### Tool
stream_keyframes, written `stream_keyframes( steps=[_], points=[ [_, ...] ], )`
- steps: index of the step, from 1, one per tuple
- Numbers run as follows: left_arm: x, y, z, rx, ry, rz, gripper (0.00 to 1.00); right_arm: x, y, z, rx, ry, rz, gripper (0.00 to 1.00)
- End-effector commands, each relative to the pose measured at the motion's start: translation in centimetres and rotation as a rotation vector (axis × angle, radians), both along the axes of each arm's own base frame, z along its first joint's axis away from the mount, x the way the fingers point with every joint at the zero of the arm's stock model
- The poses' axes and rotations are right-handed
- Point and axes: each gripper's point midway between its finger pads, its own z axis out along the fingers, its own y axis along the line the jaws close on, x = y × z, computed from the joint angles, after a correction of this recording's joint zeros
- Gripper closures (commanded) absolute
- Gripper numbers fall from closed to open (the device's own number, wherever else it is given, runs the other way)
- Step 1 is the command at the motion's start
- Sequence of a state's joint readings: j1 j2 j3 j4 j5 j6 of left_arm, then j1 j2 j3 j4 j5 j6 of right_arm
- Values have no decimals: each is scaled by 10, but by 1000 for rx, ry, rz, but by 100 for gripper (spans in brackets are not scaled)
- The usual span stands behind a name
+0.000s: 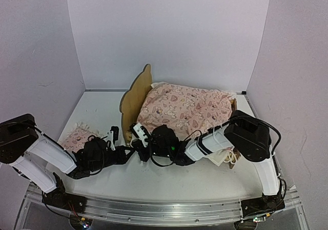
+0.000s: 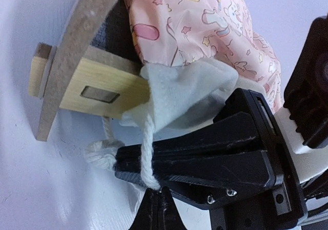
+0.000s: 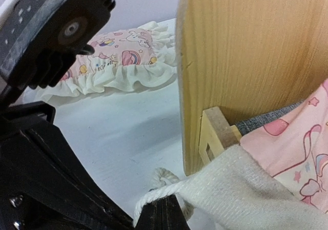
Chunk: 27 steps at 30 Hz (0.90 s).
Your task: Set up the pet bed
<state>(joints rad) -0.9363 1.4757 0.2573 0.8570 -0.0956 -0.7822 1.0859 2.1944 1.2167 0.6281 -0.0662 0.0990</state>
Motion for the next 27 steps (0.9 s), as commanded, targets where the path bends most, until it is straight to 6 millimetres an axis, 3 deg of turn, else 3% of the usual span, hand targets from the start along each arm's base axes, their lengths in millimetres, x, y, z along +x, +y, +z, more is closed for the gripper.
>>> stream_keyframes(
  steps=[1, 4, 8, 10, 15, 22, 25, 27],
  points=[
    [-2, -6, 3, -18, -14, -37, 100, -9, 16, 18, 68, -200, 220, 99],
    [1, -4, 2, -14, -15, -22, 100, -18, 20, 17, 67, -286, 303, 98],
    [8, -4, 7, -20, -25, -12, 98, -4, 14, 12, 75, -294, 275, 98],
    [7, -5, 11, -30, -24, -23, 89, 0, 10, 15, 90, -288, 267, 98],
    [-6, 10, 16, -39, -1, -26, 54, 7, 3, 16, 100, -268, 250, 98],
    [-13, 20, 47, -8, 51, -56, 38, 11, 4, 18, 108, -275, 251, 98],
    [-2, 41, 41, -81, 209, 49, 49, 13, 3, 19, 111, -271, 250, 98],
    [7, 54, 32, -183, 353, 136, 52, 12, 4, 20, 114, -271, 255, 98]
  ],
)
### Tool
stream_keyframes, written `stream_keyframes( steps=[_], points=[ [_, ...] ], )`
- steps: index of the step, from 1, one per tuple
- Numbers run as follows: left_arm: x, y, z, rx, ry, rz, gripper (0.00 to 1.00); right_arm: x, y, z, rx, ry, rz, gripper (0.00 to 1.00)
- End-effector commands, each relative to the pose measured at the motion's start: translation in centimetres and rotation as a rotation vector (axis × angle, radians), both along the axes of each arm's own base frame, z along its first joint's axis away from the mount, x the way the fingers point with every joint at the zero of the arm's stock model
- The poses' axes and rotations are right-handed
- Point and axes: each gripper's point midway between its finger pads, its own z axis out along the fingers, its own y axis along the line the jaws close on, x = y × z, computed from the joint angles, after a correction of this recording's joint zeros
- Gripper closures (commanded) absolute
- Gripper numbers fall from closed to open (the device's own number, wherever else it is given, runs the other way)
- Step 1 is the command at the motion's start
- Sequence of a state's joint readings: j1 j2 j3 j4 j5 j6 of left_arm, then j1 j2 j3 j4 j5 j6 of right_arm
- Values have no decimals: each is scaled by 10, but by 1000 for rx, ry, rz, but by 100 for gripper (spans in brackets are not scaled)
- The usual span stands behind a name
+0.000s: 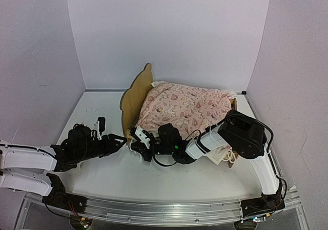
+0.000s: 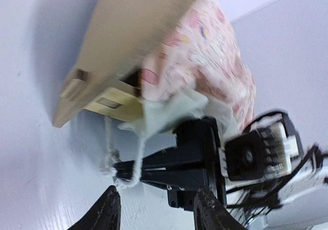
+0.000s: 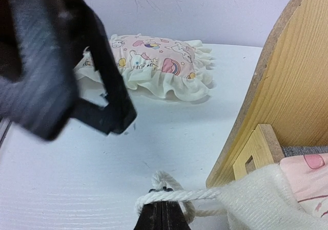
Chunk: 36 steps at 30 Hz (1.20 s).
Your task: Set up the pet bed
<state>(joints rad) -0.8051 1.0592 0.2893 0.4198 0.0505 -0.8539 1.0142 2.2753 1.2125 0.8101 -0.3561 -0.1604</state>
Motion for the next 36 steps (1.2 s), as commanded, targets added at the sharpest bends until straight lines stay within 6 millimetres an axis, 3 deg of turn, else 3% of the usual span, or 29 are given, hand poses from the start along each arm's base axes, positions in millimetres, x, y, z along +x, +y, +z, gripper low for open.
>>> stream_keyframes(
  steps=[1, 5, 10, 14, 17, 24, 30, 36],
  points=[
    [10, 22, -21, -142, 340, 136, 53, 16, 0, 24, 72, -52, -17, 98],
    [19, 9, -6, -266, 462, 168, 49, 17, 0, 22, 70, -56, -19, 98],
    [37, -3, 20, -358, 432, 169, 43, 17, 0, 22, 70, -54, -17, 98],
    [35, -5, -8, -375, 545, 202, 61, 16, 0, 24, 76, -49, -15, 98],
    [34, -3, -20, -376, 572, 222, 61, 16, 0, 25, 80, -48, -16, 98],
    [33, -3, -34, -371, 623, 250, 57, 16, 0, 27, 89, -50, -19, 98],
    [41, -10, -40, -362, 649, 258, 64, 16, 1, 28, 99, -46, -16, 98],
    [46, -17, -34, -378, 623, 226, 80, 16, 3, 28, 103, -38, -10, 98]
  ],
)
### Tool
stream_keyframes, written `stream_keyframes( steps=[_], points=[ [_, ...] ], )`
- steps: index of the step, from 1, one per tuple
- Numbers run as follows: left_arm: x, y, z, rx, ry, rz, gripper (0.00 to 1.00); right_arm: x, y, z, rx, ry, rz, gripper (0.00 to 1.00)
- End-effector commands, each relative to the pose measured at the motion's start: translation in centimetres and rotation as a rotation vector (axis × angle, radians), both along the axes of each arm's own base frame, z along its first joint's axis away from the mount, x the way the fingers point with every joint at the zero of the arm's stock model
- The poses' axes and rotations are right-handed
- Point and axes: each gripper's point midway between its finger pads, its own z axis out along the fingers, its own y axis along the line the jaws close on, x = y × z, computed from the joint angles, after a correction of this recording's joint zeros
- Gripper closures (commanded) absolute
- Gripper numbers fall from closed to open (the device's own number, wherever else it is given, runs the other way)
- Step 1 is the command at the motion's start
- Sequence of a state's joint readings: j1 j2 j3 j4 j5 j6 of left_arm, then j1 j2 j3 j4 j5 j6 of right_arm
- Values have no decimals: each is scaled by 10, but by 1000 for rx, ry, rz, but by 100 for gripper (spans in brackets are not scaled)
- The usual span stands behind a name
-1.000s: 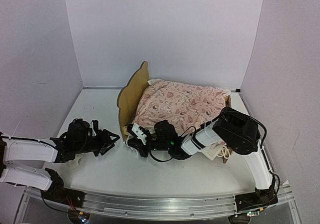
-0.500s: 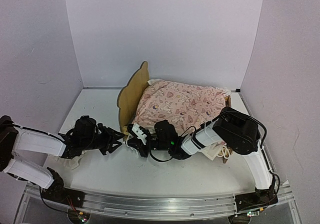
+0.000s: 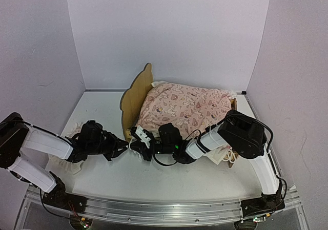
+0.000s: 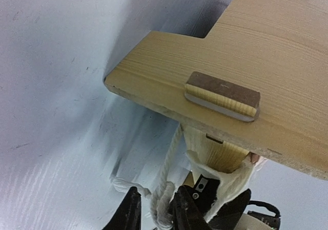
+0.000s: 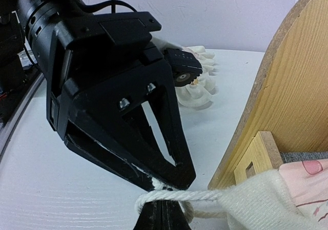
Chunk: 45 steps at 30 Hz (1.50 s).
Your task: Set up the pet bed
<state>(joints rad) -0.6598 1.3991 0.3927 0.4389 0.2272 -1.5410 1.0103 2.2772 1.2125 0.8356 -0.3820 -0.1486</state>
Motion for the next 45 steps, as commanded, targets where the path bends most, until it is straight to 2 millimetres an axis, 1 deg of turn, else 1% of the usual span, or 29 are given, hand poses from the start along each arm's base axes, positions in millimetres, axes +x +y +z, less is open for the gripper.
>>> stream_keyframes(
  steps=[1, 3, 4, 5, 6, 7, 9, 10, 11, 13, 15, 17, 20, 26, 28, 30, 32, 34, 38, 42, 45],
  points=[
    [14, -16, 29, -74, -85, -26, 81, 17, 2, 23, 79, -40, -27, 97],
    [16, -15, 32, -76, -102, -18, 87, 17, 2, 23, 81, -35, -26, 97],
    [17, -15, 34, -75, -110, -13, 92, 17, 2, 23, 83, -21, -34, 97],
    [18, -14, 35, -74, -118, -10, 96, 20, 1, 23, 81, 15, -57, 95],
    [18, -14, 34, -72, -119, -8, 98, 22, -1, 23, 64, 60, -82, 91],
    [17, -14, 33, -72, -118, -10, 99, 26, -5, 25, 44, 126, -127, 80],
    [16, -13, 32, -74, -115, -13, 100, 37, -21, 17, -41, 335, -285, 59],
    [15, -13, 31, -74, -111, -13, 100, 40, -29, 14, -95, 438, -361, 54],
    [14, -13, 30, -76, -106, -12, 100, 34, -34, 10, -144, 533, -383, 52],
    [15, -11, 29, -78, -104, -5, 100, 20, -45, 7, -177, 635, -399, 47],
    [15, -13, 30, -80, -112, -12, 100, 13, -52, 2, -187, 683, -408, 40],
    [16, -14, 30, -82, -112, -15, 100, 9, -54, -7, -206, 680, -399, 38],
    [17, -13, 28, -76, -109, -9, 100, 11, -44, -17, -196, 676, -382, 37],
    [20, -15, 28, -80, -112, -4, 100, 0, -13, -16, -125, 552, -336, 39],
    [20, -15, 29, -80, -114, -5, 100, -1, -11, -19, -109, 516, -361, 40],
    [20, -15, 30, -83, -116, -5, 100, 6, -16, -24, -105, 481, -436, 41],
    [20, -14, 29, -83, -114, -2, 100, 10, -23, -24, -88, 478, -499, 41],
    [19, -13, 29, -84, -113, 2, 100, 9, -24, -24, -77, 476, -504, 41],
    [20, -11, 32, -88, -122, 15, 100, 5, -12, -33, -73, 472, -480, 48],
    [21, -9, 34, -90, -128, 20, 100, 1, -8, -37, -40, 468, -480, 64],
    [21, -7, 34, -90, -130, 31, 100, -1, -3, -39, -21, 474, -465, 72]
  ],
)
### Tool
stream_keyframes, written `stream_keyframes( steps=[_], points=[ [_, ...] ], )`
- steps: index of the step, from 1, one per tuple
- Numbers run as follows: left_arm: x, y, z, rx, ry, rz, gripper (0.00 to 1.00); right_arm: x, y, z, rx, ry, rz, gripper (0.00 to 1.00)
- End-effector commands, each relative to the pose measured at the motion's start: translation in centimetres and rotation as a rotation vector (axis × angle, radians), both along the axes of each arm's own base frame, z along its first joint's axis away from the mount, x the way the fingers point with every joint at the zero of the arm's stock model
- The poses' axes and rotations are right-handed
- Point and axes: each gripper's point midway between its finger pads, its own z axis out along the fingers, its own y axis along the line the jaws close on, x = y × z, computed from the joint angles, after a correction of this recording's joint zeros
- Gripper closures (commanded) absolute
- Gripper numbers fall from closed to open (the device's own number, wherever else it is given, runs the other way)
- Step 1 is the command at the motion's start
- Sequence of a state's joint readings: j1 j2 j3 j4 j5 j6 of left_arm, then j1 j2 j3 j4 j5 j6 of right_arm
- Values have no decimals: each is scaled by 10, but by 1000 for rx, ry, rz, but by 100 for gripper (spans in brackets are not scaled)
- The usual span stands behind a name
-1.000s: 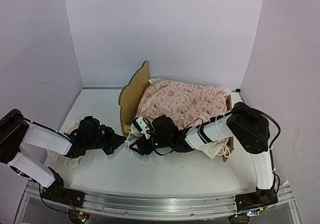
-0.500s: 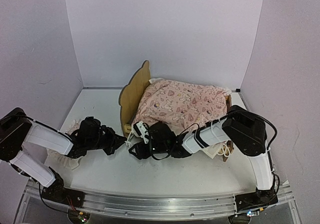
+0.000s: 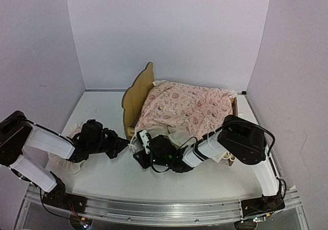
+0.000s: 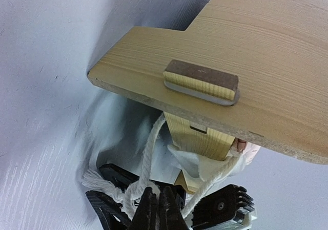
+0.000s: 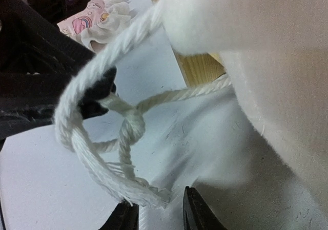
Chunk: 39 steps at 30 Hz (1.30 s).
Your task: Set up the pet bed
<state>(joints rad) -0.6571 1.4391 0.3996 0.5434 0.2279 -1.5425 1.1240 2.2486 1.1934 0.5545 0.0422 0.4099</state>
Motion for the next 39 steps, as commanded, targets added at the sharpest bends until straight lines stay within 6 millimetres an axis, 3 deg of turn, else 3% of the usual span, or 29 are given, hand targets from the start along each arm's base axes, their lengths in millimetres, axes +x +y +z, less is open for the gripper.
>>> stream_keyframes(
  steps=[1, 4, 7, 13, 16, 19, 23, 27, 33, 39],
  points=[
    [11, 1, 24, -47, -76, 31, 100, 3, 16, 19, 99, -46, -15, 74],
    [12, 0, 27, -53, -84, 35, 100, 5, 18, 20, 112, -63, -19, 81],
    [13, 3, 26, -51, -82, 47, 100, 5, 22, 20, 134, -87, -7, 100],
    [14, 12, 32, -45, -127, 76, 100, 5, 16, 25, 152, -103, -25, 100],
    [25, 11, 63, 5, -309, 45, 100, 4, 10, 22, 143, -103, -41, 100],
    [37, 8, 105, 107, -554, 7, 100, 2, 15, 23, 135, -110, -15, 100],
    [49, 5, 143, 234, -784, -28, 100, 2, 19, 24, 96, -137, 9, 100],
    [59, -14, 187, 333, -1048, -111, 100, 3, 26, 18, 59, -134, 31, 100],
    [92, -27, 213, 569, -1269, -115, 100, 5, 35, 6, -2, -140, 61, 100],
    [124, -28, 220, 707, -1295, -43, 100, 1, 41, -14, -54, -99, 87, 100]
  ],
)
